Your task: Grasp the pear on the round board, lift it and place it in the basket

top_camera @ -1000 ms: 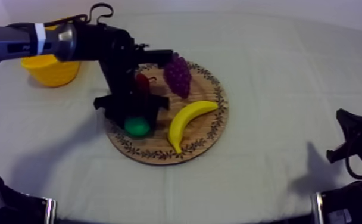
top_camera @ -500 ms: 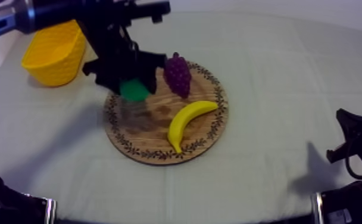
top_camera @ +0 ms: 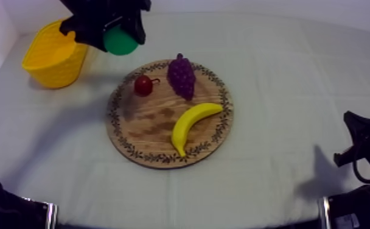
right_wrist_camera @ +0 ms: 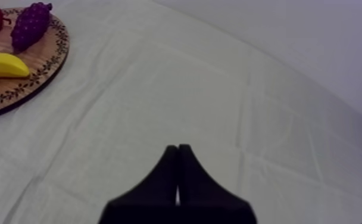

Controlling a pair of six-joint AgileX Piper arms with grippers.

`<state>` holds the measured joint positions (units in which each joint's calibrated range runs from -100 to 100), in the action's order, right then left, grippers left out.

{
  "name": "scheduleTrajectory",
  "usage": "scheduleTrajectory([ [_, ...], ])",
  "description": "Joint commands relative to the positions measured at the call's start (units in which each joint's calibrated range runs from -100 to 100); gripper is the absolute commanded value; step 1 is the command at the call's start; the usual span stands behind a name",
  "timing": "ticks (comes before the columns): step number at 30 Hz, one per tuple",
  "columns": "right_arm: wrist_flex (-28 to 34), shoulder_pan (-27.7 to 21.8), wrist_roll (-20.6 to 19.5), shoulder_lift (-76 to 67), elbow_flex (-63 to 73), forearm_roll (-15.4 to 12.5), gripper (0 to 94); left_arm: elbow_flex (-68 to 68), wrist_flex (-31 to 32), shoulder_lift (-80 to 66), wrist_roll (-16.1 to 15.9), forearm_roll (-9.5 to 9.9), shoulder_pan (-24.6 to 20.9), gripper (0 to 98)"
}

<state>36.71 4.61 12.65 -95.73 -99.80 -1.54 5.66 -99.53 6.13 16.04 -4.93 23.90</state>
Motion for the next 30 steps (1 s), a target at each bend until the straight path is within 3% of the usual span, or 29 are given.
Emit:
scheduleTrajectory([
  [1,-0.01,-0.01,-0.03,-0.03,0.02,0.00,0.2,0.06,-0.07,-0.15,-0.22,0.08,-0.52,55.2],
  [19,-0.01,-0.01,-0.03,-0.03,0.02,0.00,0.2,1.88,-0.23,3.14,-6.24,2.98,-13.33,55.2],
  [30,-0.01,-0.01,-0.03,-0.03,0.02,0.00,0.2,11.05,-0.30,7.73,-10.86,3.29,-22.62,54.7],
])
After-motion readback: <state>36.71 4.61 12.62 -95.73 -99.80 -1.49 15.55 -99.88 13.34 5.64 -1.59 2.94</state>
